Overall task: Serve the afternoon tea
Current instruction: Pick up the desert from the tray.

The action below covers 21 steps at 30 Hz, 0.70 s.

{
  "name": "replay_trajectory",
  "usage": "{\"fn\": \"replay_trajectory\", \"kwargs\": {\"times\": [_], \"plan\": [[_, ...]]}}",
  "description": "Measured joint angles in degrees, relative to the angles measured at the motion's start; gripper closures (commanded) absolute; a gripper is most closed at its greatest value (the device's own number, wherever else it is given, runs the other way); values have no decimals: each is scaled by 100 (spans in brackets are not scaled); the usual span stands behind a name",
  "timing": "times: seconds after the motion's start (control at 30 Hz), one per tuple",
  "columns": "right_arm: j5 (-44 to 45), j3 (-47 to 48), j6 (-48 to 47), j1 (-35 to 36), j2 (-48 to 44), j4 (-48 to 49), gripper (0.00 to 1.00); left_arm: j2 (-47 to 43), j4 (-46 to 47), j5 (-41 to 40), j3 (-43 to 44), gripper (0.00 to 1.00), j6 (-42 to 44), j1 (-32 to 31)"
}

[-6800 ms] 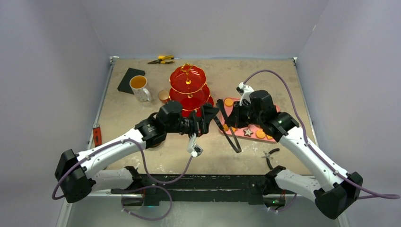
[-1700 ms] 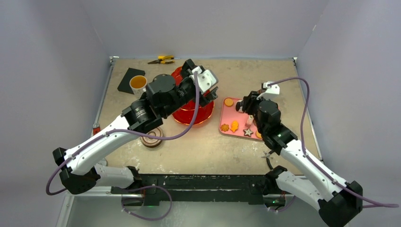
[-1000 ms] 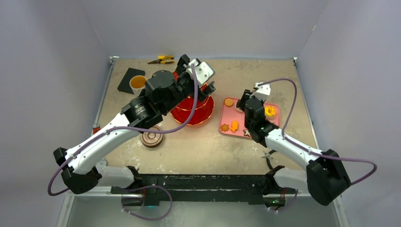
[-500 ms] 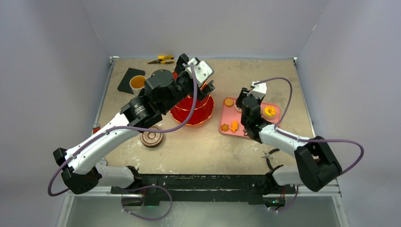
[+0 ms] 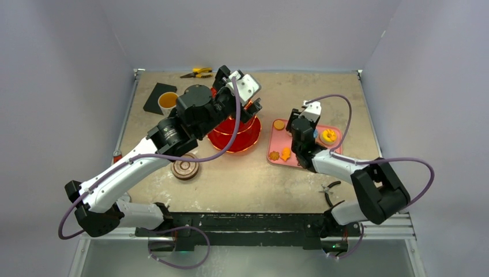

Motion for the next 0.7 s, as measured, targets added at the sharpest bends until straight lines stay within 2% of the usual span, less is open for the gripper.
{"fn": "replay_trajectory", "kwargs": {"times": [0.2, 0.4, 0.6, 0.7], "plan": [[-2, 129, 0, 0, 229, 44, 45, -22, -2, 0, 0, 18, 2, 2], [-24, 256, 20, -7, 372, 42, 60, -63, -20, -4, 63, 18, 4, 39], [-48, 254, 13, -11, 293, -37, 68, -116, -35, -4, 74, 18, -2, 170], [-68, 254, -24, -11, 4, -177, 69, -85, -162, 17, 144, 18, -116, 435]]}}
